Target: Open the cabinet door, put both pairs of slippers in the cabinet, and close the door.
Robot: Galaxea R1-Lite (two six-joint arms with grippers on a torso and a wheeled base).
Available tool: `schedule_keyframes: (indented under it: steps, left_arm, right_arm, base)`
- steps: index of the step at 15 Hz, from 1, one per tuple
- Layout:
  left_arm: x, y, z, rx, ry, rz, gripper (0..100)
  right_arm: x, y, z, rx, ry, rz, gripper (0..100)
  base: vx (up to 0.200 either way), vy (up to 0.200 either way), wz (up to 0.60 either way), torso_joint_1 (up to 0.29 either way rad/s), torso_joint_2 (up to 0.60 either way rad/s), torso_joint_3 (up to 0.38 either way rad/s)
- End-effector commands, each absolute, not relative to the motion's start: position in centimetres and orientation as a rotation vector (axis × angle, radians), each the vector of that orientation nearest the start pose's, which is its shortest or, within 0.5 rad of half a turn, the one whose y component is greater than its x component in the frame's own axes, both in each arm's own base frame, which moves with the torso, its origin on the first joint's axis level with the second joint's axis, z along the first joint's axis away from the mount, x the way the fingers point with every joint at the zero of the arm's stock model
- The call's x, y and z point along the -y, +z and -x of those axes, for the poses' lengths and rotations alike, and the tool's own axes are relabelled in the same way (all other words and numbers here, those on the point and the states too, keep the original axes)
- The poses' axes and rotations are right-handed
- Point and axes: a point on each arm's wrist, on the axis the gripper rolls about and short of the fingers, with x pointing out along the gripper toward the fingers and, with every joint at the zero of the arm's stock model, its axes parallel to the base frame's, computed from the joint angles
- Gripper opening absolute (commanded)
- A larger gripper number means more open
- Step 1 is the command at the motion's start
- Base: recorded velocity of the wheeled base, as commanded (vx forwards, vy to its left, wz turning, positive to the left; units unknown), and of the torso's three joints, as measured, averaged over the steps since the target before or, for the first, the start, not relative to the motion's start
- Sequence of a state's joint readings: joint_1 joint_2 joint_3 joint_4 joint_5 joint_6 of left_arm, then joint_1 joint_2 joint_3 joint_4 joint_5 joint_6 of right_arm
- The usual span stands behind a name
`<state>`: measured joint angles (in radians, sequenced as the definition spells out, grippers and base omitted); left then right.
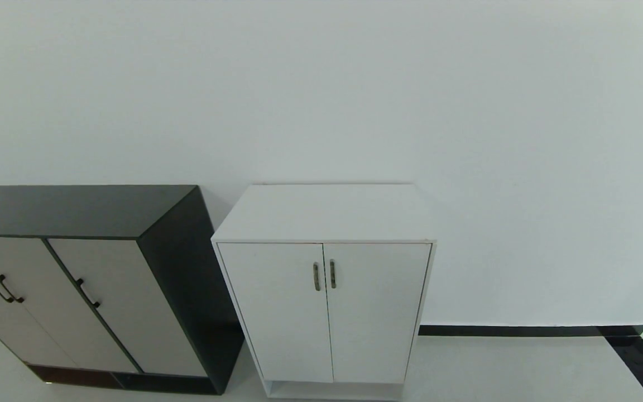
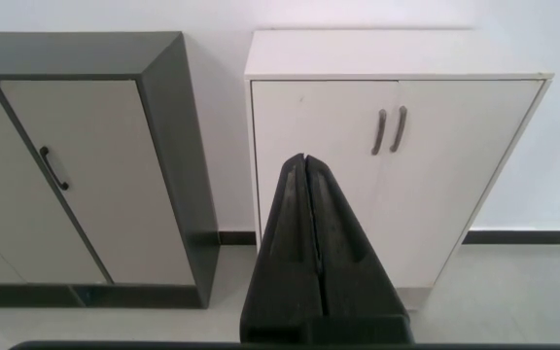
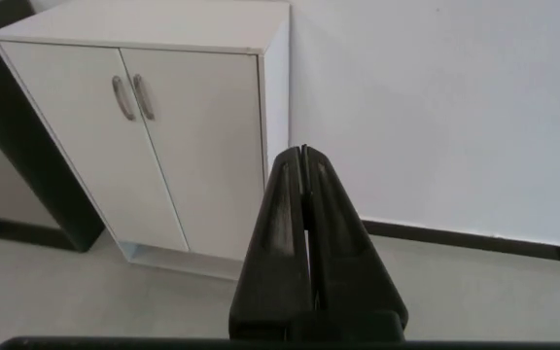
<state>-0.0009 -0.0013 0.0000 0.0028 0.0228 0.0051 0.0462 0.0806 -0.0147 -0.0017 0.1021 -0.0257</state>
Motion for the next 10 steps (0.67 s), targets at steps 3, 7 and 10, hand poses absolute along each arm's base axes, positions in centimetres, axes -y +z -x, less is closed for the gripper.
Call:
schedule_keyframes:
  steps: [3, 7, 10]
  left_arm:
    - [-0.06, 7.52, 2.28, -0.003, 0.021, -0.003, 0]
    - [-0.06, 7.52, 2.28, -0.003, 0.021, -0.003, 0]
    - [-0.05, 7.52, 2.28, -0.003, 0.023, -0.005, 0]
  right_arm:
    - [-0.08, 7.63, 1.98, -0.039, 0.070, 0.035, 0]
    - [-0.11, 7.55, 2.28, 0.001, 0.055, 0.020, 0]
    - [-0.11, 7.53, 2.28, -0.001, 0.054, 0.018, 0]
  base:
    - [0.000, 0.000, 0.00, 0.000, 0.00, 0.000]
    - [0.000, 0.000, 0.00, 0.000, 0.00, 0.000]
    - [0.000, 0.000, 0.00, 0.000, 0.00, 0.000]
